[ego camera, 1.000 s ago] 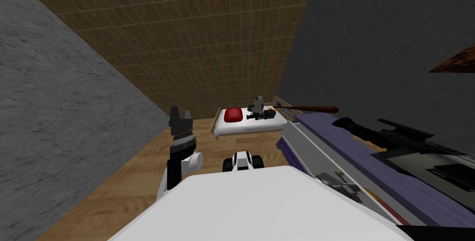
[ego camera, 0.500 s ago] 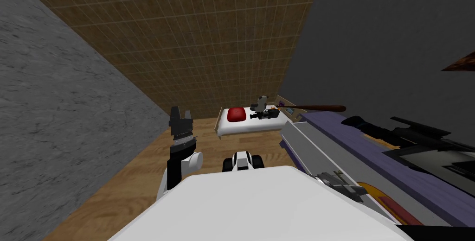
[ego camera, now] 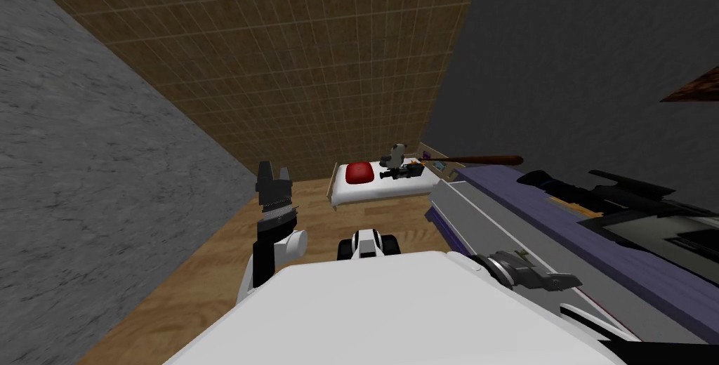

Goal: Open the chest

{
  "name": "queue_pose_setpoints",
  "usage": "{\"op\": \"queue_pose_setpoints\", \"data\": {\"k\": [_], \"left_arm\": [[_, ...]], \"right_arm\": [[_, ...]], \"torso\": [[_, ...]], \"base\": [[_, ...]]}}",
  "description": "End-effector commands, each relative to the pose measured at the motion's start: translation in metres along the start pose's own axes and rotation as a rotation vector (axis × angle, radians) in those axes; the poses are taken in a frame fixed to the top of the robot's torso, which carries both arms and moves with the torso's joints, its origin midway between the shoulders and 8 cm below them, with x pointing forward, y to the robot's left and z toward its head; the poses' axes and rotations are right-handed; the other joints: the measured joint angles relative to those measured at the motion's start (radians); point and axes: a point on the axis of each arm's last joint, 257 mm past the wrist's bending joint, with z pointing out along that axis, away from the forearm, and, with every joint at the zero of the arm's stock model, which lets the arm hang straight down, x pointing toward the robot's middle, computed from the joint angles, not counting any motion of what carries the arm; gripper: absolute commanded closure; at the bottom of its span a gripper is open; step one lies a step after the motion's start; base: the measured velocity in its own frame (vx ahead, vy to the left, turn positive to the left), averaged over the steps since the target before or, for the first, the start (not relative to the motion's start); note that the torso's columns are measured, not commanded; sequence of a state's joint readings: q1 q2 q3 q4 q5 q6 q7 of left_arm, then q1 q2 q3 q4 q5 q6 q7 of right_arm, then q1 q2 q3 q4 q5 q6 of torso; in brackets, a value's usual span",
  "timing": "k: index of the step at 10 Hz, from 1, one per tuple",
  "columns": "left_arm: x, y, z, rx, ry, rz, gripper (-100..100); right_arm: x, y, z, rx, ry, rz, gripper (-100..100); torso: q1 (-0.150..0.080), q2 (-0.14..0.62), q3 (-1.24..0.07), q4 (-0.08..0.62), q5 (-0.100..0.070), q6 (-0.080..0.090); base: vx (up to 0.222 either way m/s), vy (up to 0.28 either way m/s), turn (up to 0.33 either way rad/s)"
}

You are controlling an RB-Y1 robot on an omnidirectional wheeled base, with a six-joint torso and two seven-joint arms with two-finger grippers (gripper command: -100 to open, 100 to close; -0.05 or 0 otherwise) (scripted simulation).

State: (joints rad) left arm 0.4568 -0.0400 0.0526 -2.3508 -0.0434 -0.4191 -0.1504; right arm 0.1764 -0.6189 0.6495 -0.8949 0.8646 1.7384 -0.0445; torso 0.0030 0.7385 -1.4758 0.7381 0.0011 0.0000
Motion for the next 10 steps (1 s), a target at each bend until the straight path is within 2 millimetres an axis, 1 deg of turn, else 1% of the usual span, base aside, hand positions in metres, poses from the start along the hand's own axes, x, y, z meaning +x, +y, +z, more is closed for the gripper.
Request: {"op": "queue_pose_setpoints", "data": {"k": [1,3,4,5,10], "left_arm": [[0.000,0.000,0.000,0.000,0.000,0.000,0],[0.000,0.000,0.000,0.000,0.000,0.000,0],[0.000,0.000,0.000,0.000,0.000,0.000,0],[0.000,0.000,0.000,0.000,0.000,0.000,0],[0.000,0.000,0.000,0.000,0.000,0.000,0]], "right_arm": [[-0.016,-0.001,0.027,-0.007,-0.010,0.001,-100],[-0.032,-0.003,0.049,-0.011,-0.021,0.004,-100],[-0.024,0.000,0.037,-0.026,-0.012,0.001,-100],[-0.024,0.003,0.037,-0.035,-0.011,-0.001,0],[-0.020,0.009,0.030,-0.059,-0.003,-0.004,0]], "torso": [[0.000,0.000,0.000,0.000,0.000,0.000],[0.005,0.002,-0.001,0.002,0.007,0.000],[0.007,0.003,-0.001,0.002,0.011,0.001],[0.006,0.002,-0.002,0.002,0.009,0.002],[0.000,0.000,-0.001,0.001,0.003,0.000]], "base": [[-0.012,0.136,-0.040],[-0.041,0.114,-0.043],[-0.013,0.034,0.002],[0.000,0.005,0.009],[0.000,0.000,0.000]]}}
